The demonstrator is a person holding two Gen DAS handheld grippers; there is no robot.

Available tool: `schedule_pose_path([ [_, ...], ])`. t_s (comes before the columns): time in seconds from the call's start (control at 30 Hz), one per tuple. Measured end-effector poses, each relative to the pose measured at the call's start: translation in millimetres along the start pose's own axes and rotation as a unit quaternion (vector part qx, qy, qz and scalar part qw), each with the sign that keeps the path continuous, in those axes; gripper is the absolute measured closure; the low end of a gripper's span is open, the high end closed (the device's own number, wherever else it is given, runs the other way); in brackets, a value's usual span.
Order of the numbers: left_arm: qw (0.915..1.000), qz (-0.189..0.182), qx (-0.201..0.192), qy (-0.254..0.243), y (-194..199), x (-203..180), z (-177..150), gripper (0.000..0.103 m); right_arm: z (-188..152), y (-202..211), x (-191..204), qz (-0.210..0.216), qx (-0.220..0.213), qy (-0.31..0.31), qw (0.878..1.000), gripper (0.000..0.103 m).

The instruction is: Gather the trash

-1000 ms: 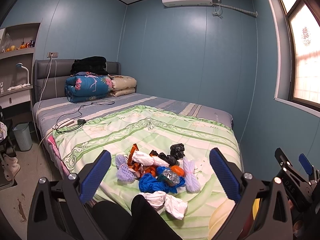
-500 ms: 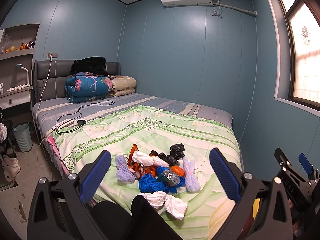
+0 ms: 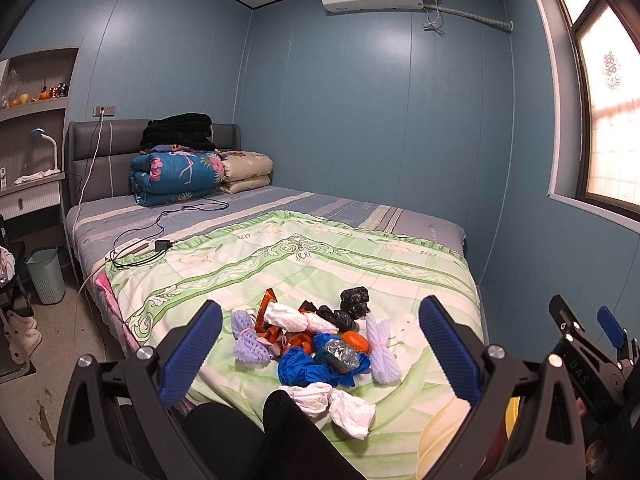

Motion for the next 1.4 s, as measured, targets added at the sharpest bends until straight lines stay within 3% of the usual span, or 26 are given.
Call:
schedule_pose_path([
  [1.03,1.0000,0.008,0.003,0.003,-1,4,2,0.008,-1,-3,-1,-0.006,0.004,-0.003,1.000,0.008],
  [1.3,0.9998,0.016,0.010,0.003,-18,11,1,0.008,-7,-29,2,-0.006,0.016,0.014,1.000,0.008],
  [1.4,0.9997,0.003,0.025,0.002,-34,22,-4,0.008,-10,-46,9,0.000,0.032,0.033,0.999,0.008],
])
Point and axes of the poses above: each gripper's, at about its wrist camera, not at the fingertips, and y roughly against the way its jaws point, x to its left, z to its top, the point moved 2 cm from there along -y, roughly the way its jaws point, and after that the axes turned 12 degrees about -y, right-handed, at the moved point
